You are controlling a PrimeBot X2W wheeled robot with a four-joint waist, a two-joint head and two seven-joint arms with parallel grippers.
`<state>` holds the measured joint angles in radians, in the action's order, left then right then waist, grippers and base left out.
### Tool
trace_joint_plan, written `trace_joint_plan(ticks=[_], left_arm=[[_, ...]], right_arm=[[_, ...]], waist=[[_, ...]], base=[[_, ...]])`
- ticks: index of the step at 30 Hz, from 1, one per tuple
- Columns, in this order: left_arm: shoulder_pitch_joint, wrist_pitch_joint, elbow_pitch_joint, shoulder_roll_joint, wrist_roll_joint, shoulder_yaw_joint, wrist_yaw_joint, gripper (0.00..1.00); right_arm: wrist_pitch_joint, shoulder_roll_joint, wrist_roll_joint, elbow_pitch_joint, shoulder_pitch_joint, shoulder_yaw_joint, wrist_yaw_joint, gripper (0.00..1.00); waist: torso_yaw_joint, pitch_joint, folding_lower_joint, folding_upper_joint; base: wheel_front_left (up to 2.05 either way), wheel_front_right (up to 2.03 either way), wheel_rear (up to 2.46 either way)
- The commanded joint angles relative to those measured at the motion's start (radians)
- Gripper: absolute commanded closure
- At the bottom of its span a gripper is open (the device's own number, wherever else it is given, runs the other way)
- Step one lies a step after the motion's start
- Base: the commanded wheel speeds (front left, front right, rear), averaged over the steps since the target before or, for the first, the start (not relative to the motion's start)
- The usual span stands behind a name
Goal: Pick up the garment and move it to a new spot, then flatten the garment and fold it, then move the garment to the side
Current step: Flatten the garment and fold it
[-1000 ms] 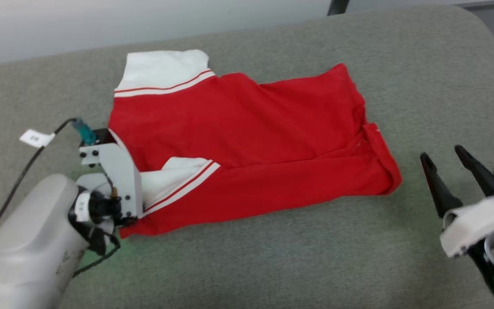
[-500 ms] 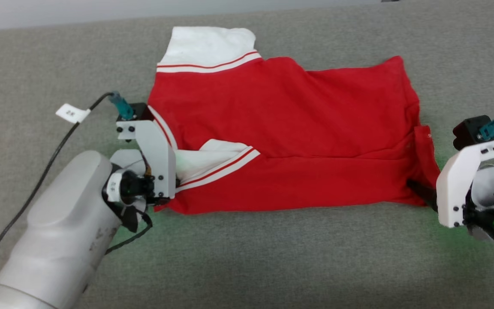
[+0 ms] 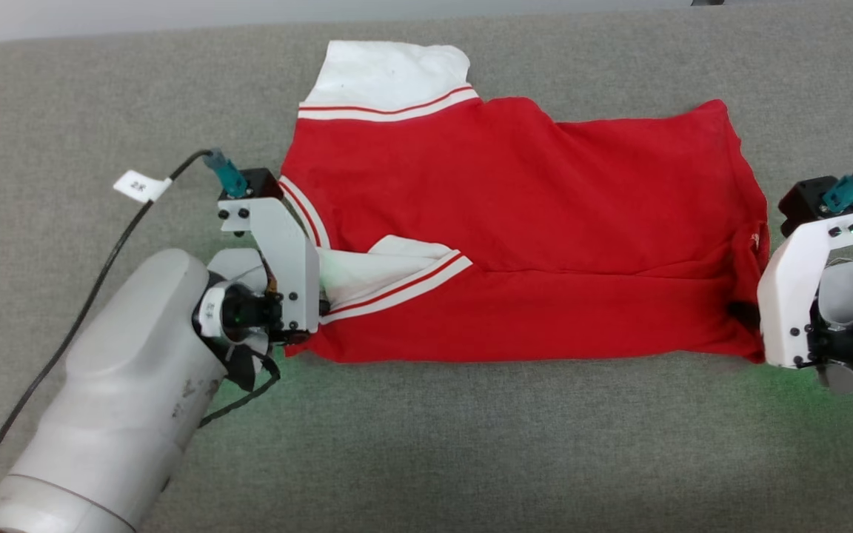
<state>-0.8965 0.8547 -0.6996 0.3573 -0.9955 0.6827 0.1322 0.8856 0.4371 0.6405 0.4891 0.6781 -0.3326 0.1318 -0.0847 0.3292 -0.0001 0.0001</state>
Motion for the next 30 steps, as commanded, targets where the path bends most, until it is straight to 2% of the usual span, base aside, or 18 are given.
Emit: trace_joint_plan(ticks=[1, 11, 21, 25, 30], left_arm=[[0.056, 0.010, -0.051, 0.019, 0.010, 0.022, 0.022, 1.00], [0.081, 0.090, 0.037, 0.079, 0.005, 0.026, 0.067, 1.00], [0.156, 0.155, 0.244, 0.171, 0.008, 0.032, 0.149, 1.00], [0.196, 0.169, 0.318, 0.194, 0.014, 0.042, 0.173, 1.00], [0.255, 0.170, 0.396, 0.198, 0.011, 0.056, 0.206, 1.00]], right_arm=[[-0.005, 0.021, 0.004, 0.021, -0.006, 0.001, -0.002, 1.00], [0.017, 0.078, 0.047, -0.005, -0.025, 0.001, -0.002, 1.00], [0.086, 0.140, 0.079, -0.114, -0.122, 0.034, -0.002, 1.00], [0.101, 0.144, 0.077, -0.166, -0.179, 0.056, -0.002, 1.00], [0.112, 0.112, 0.067, -0.223, -0.261, 0.094, -0.002, 1.00]], waist=[[0.007, -0.018, 0.0001, -0.0001], [0.035, -0.099, 0.0001, -0.0001], [0.069, -0.140, 0.0001, -0.0001], [0.074, -0.138, 0.0001, -0.0001], [0.065, -0.115, 0.0001, -0.0001]], base=[[0.00, 0.00, 0.00], [0.00, 0.00, 0.00], [0.00, 0.00, 0.00], [0.00, 0.00, 0.00], [0.00, 0.00, 0.00]])
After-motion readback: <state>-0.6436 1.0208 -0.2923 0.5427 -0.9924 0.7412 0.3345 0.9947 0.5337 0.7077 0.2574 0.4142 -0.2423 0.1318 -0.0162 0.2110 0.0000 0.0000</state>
